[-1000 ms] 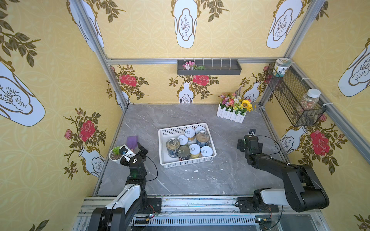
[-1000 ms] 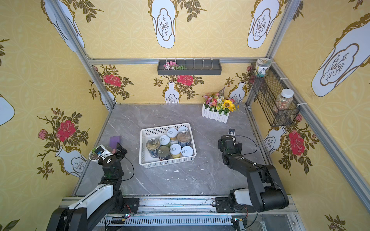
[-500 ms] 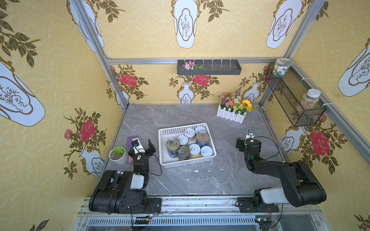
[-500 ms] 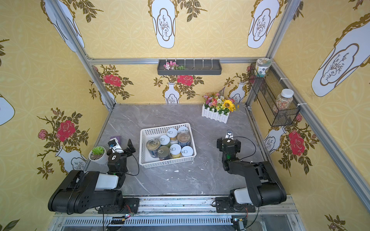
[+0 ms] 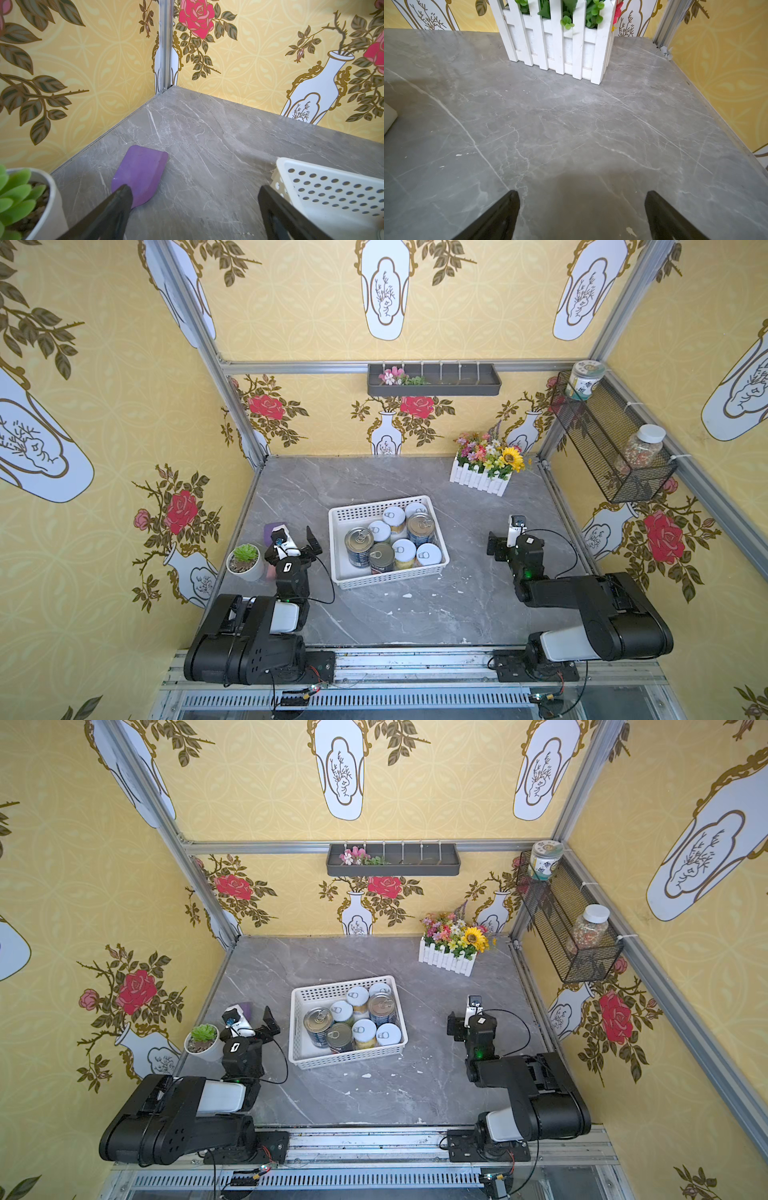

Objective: Put the canned food in the basket
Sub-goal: Reset both arms

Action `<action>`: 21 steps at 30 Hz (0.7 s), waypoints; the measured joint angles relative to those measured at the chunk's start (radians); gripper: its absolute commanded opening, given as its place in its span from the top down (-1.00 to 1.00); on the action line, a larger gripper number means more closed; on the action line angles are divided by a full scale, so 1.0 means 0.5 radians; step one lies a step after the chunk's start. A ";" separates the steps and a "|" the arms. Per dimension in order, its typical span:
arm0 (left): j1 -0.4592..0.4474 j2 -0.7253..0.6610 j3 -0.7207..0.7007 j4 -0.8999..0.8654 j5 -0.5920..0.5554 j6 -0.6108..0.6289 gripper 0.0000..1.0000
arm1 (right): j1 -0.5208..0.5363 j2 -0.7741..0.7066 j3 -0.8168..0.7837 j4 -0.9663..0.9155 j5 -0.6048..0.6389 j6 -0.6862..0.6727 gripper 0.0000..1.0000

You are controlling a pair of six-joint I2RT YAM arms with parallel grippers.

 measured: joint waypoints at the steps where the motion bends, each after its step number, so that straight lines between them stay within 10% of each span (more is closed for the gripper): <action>1: 0.000 0.000 0.000 0.000 0.000 0.000 -1.00 | -0.002 0.000 0.000 0.003 -0.027 -0.002 -0.94; 21: 0.051 -0.006 0.016 -0.004 0.046 -0.006 -1.00 | -0.064 0.015 0.034 -0.004 -0.134 0.019 -0.94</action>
